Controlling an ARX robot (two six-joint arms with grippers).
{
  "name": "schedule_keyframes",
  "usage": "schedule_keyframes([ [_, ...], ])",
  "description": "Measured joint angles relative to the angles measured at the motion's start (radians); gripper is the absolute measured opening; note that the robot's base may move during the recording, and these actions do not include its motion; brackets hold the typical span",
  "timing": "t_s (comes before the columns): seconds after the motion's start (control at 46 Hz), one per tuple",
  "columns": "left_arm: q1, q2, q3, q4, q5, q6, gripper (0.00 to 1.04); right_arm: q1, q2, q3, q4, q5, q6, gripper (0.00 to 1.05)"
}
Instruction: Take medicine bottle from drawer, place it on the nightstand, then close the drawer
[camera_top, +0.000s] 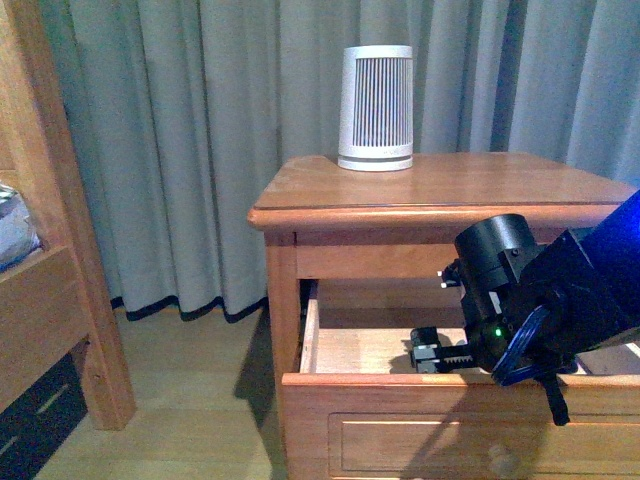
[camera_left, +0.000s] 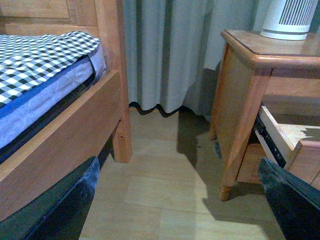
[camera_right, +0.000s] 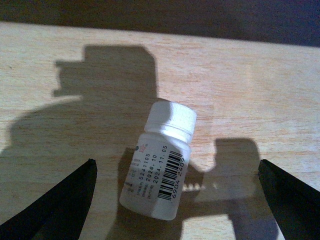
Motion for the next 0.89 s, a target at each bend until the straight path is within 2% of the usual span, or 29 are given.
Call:
schedule_keyframes([
  [0.195,0.000,0.000,0.000,0.000,0.000,0.000,0.98,-0.001,0.036,0.039,-0.021,0.001,0.029,0.96],
  [0.391,0.000,0.000,0.000,0.000,0.000,0.000,0.98,-0.004,0.052,0.051,-0.019,0.007,0.038,0.58],
  [0.586,0.000,0.000,0.000,0.000,0.000,0.000,0.98,-0.006,0.052,0.051,-0.005,0.007,0.045,0.32],
  [0.89,0.000,0.000,0.000,0.000,0.000,0.000,0.98,-0.003,0.033,0.013,0.034,0.011,0.043,0.29],
])
